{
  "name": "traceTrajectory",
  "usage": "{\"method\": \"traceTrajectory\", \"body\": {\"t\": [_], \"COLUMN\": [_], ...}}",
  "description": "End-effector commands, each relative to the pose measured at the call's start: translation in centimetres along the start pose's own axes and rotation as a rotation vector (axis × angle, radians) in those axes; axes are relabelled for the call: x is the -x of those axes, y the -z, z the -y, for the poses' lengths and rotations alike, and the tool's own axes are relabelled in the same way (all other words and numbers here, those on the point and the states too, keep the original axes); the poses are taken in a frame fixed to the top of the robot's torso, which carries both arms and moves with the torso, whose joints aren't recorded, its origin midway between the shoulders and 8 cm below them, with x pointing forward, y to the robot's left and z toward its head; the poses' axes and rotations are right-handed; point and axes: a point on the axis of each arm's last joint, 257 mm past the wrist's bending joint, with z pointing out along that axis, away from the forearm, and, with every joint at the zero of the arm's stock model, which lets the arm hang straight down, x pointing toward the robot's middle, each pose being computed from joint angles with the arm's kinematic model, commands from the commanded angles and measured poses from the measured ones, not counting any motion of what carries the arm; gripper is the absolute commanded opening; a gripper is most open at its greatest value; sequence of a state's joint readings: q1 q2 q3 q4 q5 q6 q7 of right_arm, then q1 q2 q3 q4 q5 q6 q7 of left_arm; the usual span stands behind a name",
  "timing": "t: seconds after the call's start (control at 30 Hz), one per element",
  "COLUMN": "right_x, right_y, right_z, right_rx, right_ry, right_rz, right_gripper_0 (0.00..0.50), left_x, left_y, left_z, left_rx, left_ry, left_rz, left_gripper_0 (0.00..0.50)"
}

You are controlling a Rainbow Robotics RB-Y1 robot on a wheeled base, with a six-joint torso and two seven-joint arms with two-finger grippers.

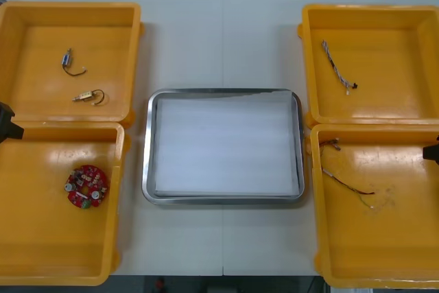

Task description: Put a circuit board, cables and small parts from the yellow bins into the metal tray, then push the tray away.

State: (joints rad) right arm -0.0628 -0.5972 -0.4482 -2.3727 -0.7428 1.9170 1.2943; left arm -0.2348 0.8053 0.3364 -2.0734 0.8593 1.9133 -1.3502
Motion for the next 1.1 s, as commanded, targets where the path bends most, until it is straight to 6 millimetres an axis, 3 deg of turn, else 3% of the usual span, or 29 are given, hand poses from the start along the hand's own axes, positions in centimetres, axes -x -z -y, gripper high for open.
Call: {"method": "traceTrajectory", "body": {"t": [0.03,1.1], "right_x": [0.02,0.02], "right_y": [0.81,0.81], "right_z": [0.67,0.67], "right_rx": [-0.033,-0.033], "right_ry": [0.007,0.007], "right_rz": [0.012,0.012], "right_gripper_0": [0.500,0.500], "left_x": [0.35,0.35], "left_y": [1.55,1.55], "left_z": [-1.35,-1.35], "left_rx": [0.044,0.044], "left_ry": [-0.044,-0.044], "left_rz": [0.022,0.022], "left_gripper_0": [0.500,0.500]}}
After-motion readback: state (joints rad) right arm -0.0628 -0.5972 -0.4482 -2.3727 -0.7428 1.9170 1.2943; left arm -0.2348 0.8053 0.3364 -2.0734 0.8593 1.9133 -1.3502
